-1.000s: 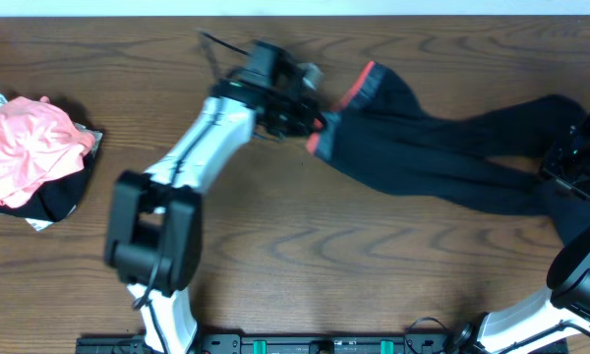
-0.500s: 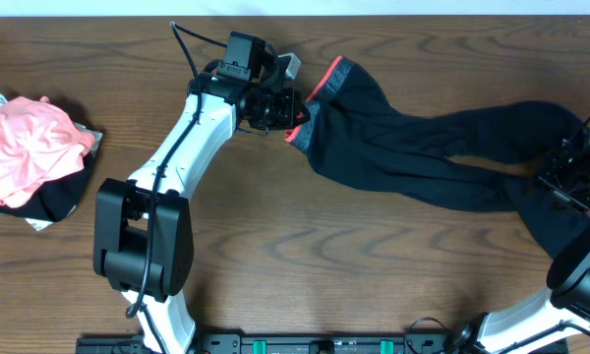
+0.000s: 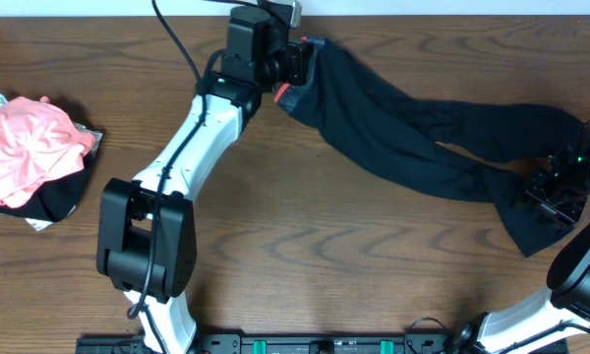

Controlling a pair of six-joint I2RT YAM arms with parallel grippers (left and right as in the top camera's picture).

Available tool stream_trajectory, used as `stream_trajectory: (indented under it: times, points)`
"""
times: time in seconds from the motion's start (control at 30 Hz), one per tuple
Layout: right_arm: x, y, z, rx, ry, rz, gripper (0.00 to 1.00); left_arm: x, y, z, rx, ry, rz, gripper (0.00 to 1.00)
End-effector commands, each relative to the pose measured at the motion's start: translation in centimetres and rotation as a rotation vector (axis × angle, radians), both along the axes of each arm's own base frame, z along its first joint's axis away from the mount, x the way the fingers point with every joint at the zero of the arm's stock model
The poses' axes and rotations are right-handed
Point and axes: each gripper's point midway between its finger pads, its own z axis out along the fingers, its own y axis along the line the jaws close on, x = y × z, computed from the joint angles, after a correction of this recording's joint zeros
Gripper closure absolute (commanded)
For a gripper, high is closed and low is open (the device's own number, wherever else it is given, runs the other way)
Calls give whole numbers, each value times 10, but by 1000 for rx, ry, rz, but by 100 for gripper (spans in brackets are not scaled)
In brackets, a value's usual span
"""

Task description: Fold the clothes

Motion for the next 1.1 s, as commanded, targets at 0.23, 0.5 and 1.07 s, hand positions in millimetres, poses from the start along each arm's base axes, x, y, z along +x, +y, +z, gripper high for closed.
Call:
stream_trajectory:
  times: [0.23, 0.5, 1.07]
  points:
    - [5, 5, 4, 12, -28, -7, 48, -19, -4, -72, 192, 159, -1, 30]
    - [5, 5, 4, 11, -31, -7, 48, -16, 72, -101, 454, 224, 181, 30]
    - [8, 3, 3, 4, -41, -6, 47, -53, 76, -123, 612, 136, -383, 30]
